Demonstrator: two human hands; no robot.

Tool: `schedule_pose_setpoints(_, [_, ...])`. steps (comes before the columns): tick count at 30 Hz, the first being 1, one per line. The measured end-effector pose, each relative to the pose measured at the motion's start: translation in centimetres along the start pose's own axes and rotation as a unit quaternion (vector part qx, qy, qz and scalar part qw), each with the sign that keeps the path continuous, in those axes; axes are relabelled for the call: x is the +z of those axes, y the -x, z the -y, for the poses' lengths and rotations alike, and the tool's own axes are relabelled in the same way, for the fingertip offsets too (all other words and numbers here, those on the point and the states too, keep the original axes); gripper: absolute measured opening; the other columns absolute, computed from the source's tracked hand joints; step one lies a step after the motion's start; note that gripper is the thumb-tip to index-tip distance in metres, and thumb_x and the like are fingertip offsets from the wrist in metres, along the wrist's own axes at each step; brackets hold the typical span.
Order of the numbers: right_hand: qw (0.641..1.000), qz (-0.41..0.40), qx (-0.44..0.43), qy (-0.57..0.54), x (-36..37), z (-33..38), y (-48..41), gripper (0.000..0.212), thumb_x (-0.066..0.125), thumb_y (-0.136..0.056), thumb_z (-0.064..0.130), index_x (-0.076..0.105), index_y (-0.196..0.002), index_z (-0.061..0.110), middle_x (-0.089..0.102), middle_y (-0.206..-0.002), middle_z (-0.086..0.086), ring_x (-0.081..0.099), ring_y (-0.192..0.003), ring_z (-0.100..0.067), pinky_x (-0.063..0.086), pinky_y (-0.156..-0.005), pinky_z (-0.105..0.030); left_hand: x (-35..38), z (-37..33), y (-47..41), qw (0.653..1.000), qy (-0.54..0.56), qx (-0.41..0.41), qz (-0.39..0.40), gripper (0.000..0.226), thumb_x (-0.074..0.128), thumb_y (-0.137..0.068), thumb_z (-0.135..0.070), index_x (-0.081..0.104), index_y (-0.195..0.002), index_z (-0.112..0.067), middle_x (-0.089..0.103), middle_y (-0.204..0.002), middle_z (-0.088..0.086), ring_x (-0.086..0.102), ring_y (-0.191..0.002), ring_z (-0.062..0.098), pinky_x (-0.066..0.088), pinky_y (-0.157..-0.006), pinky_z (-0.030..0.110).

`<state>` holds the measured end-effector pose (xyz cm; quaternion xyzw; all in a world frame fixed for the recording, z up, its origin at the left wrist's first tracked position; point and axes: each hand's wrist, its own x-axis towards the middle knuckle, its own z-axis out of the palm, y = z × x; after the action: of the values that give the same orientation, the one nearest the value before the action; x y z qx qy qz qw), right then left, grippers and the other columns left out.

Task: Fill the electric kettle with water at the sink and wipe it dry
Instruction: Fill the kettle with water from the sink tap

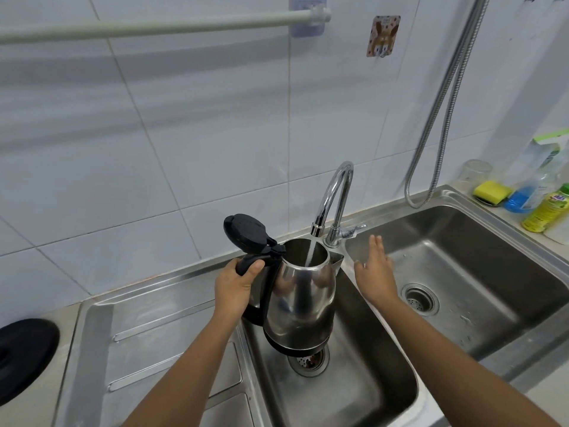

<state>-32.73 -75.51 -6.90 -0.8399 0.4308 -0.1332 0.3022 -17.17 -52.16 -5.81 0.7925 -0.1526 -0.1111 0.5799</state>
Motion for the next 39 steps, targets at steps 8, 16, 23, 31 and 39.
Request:
schedule_pose_setpoints(8, [0.974,0.038,-0.044,0.217,0.4,0.0,-4.2,0.087,0.044,-0.092,-0.003,-0.004,-0.162,0.016,-0.012,-0.170,-0.004,0.002,-0.155,-0.036,0.007,-0.124,-0.051,-0.1,0.1,-0.1,1.000,-0.005,0.003,-0.003,0.015,0.066,-0.084,-0.043,0.060,-0.078,-0.031,0.067,-0.076,-0.005,0.065,-0.075,0.014,0.040,-0.060,0.022])
schedule_pose_setpoints(16, [0.964,0.030,-0.053,0.259,1.3,-0.6,-5.9,0.091,0.043,-0.092,-0.005,-0.012,-0.161,0.016,-0.019,-0.169,-0.005,-0.004,-0.155,-0.037,0.002,-0.123,-0.056,0.1,0.6,-0.2,1.000,-0.016,0.002,0.009,0.019,0.067,-0.085,-0.039,0.060,-0.075,-0.025,0.065,-0.070,0.001,0.060,-0.068,0.014,0.041,-0.059,0.024])
schedule_pose_setpoints(23, [0.964,0.035,-0.046,0.258,0.8,1.1,-8.5,0.089,0.044,-0.095,0.002,-0.014,-0.161,0.015,-0.019,-0.169,-0.004,-0.003,-0.155,-0.038,0.003,-0.122,-0.058,-0.1,0.7,-0.6,1.000,-0.017,-0.001,-0.004,0.019,0.066,-0.085,-0.039,0.058,-0.072,-0.028,0.063,-0.067,-0.005,0.058,-0.064,0.010,0.038,-0.057,0.022])
schedule_pose_setpoints(31, [0.989,0.048,-0.034,0.133,-0.2,2.0,-7.8,0.085,0.051,-0.097,0.008,-0.002,-0.163,0.017,-0.009,-0.171,-0.002,0.006,-0.155,-0.038,0.010,-0.123,-0.054,-0.3,0.7,-0.4,1.000,-0.012,0.001,-0.006,0.016,0.067,-0.086,-0.038,0.060,-0.075,-0.027,0.063,-0.070,-0.001,0.059,-0.068,0.015,0.040,-0.060,0.025])
schedule_pose_setpoints(39, [0.900,0.183,-0.008,-0.394,0.2,1.5,6.6,0.084,0.050,-0.085,0.076,0.046,-0.148,0.020,0.044,-0.155,0.002,0.039,-0.144,-0.019,0.024,-0.120,-0.039,-1.2,0.1,2.1,1.000,-0.005,0.006,-0.008,0.025,0.068,-0.084,-0.041,0.060,-0.077,-0.018,0.060,-0.067,0.000,0.056,-0.064,0.016,0.041,-0.060,0.027])
